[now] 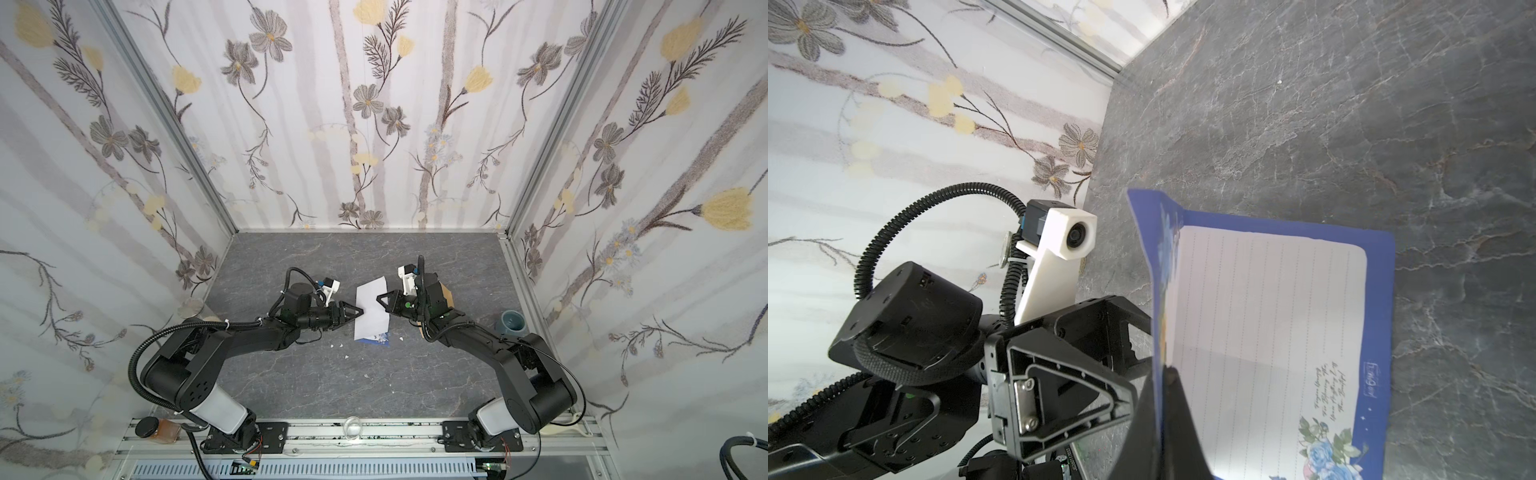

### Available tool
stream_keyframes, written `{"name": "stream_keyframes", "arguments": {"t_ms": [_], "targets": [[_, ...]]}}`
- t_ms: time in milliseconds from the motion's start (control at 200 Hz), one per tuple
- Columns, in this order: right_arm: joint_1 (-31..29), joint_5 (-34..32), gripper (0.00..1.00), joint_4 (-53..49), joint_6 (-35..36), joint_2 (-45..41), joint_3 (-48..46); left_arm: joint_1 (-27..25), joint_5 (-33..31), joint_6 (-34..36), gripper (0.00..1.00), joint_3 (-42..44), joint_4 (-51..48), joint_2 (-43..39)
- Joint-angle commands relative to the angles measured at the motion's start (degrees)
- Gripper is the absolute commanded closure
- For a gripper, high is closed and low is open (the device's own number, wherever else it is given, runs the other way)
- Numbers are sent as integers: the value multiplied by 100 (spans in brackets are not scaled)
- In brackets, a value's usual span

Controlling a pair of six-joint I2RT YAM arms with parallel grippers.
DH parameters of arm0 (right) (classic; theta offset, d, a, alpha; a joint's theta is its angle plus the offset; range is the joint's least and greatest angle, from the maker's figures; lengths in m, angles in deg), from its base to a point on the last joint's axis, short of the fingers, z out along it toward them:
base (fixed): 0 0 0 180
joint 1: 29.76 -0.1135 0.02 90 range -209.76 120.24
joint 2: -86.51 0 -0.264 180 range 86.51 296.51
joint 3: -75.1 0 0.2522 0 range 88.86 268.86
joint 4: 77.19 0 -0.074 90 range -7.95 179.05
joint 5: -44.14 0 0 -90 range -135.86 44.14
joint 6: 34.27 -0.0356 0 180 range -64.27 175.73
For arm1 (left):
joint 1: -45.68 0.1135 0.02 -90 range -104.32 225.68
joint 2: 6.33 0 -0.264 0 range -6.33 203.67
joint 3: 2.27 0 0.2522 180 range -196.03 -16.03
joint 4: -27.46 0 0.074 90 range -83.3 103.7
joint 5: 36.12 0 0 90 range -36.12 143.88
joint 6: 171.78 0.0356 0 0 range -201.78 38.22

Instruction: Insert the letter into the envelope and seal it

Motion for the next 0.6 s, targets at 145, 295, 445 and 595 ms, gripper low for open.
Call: {"name": "stream_keyframes", "arguments": {"t_ms": [145,295,445,595], "targets": [[-12,118,100,577,-250,125,-49,-85,227,-244,35,72,675,136],[-7,70,100,657,-277,165,-50,-136,293,-333,36,100,831,176],[-9,74,100,756,-320,246,-40,-180,340,-395,38,92,958,184],[-9,40,100,768,-313,264,-58,-189,344,-457,41,109,1030,167]]}}
